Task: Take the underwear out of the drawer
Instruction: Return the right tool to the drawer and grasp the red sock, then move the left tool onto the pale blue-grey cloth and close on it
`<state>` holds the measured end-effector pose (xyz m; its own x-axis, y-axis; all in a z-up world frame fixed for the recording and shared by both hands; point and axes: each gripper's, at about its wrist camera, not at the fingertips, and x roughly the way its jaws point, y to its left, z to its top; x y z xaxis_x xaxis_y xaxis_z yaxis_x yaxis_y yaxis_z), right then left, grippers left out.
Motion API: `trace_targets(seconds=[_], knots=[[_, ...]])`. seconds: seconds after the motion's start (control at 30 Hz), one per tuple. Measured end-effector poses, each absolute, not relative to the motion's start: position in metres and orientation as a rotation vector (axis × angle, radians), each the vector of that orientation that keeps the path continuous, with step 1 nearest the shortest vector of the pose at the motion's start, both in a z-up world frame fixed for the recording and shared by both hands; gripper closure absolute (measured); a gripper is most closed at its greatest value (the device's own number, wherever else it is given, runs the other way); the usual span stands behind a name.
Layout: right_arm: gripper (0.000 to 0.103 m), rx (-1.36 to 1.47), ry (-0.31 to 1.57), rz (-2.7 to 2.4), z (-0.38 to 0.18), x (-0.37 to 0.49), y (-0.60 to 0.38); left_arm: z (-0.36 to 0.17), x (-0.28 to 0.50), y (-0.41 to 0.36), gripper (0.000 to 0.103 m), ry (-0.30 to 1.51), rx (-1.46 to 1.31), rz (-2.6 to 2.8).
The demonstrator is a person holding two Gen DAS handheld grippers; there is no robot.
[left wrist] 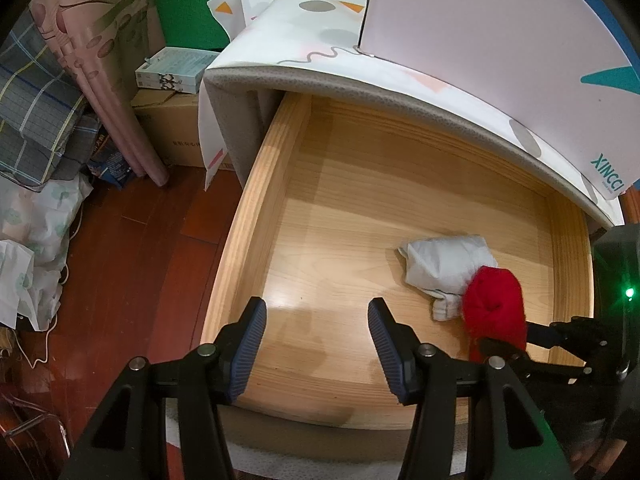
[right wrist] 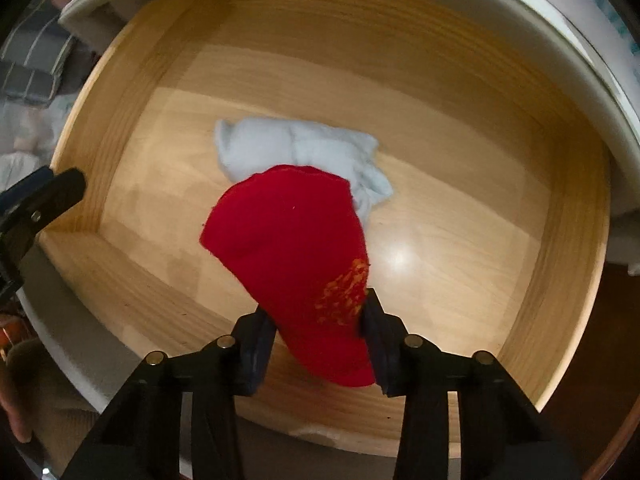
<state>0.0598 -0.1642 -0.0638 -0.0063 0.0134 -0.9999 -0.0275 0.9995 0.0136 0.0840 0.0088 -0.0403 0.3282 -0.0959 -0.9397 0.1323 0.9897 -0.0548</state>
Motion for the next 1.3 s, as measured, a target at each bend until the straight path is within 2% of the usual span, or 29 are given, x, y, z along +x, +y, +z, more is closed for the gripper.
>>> trace_targets(seconds=[0.43, 1.07, 1.3], knots=[[0.071, 0.033, 1.609, -0.170, -0.075, 0.037, -0.237, -0.041, 0.083, 0.006, 0.049, 1.223, 0.045, -0.159], [0.072, 0.162, 1.617, -0.290, -0.091, 0.029, -0.283, -0.049, 0.080, -0.015, 0.049, 1.268, 0.138, -0.262], [0.074, 0.124, 1.618, -0.330, -0.092, 0.029, -0.292, -0.049, 0.080, -0.017, 0.049, 1.275, 0.154, -0.278]])
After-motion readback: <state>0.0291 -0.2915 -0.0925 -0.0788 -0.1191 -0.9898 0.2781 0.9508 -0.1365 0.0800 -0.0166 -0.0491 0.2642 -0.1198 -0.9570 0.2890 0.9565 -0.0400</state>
